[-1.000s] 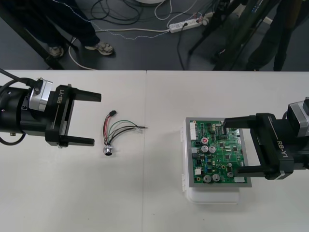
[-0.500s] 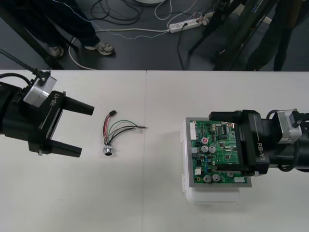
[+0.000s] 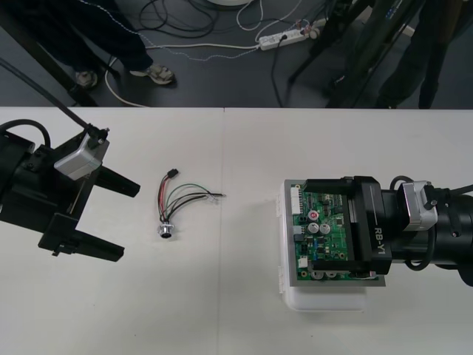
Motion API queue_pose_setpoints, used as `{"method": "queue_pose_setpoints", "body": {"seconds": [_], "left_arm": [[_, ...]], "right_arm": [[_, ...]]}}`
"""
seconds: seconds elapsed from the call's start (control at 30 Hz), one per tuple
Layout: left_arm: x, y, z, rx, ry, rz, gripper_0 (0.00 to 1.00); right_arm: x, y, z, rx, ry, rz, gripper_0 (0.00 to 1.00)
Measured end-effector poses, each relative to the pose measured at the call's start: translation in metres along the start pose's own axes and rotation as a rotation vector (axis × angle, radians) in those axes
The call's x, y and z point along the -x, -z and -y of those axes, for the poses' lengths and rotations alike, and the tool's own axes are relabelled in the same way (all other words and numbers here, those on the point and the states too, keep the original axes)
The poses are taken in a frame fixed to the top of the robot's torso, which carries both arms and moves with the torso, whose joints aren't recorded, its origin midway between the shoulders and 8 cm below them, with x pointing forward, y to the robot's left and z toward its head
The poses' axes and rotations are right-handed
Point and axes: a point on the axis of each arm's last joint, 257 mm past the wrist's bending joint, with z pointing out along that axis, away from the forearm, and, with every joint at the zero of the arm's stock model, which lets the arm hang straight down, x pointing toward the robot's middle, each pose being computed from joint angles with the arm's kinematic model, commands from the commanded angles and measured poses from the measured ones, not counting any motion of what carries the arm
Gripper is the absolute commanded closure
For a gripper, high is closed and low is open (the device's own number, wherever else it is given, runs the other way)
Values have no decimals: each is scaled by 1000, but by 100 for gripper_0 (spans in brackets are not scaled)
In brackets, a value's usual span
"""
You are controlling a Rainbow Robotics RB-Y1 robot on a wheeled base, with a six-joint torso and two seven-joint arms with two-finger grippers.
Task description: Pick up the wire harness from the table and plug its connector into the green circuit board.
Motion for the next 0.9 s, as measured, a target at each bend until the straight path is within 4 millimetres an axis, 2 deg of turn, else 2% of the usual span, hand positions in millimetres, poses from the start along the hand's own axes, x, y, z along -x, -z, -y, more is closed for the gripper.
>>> {"method": "queue_pose_setpoints", "body": {"seconds": [0.17, 0.47, 0.73, 0.9], "left_arm": [[-3, -2, 0, 45, 121, -58, 0], [-11, -7, -1, 113, 104, -153, 0], [-25, -15, -11, 205, 399, -213, 0], [-35, -16, -21, 251, 401, -245, 0]], "right_arm": [[-4, -4, 1, -8, -7, -7, 0], [-7, -9, 8, -42, -15, -8, 0], [-7, -14, 10, -51, -20, -4, 0], [-9, -18, 7, -42, -29, 0, 0]]}}
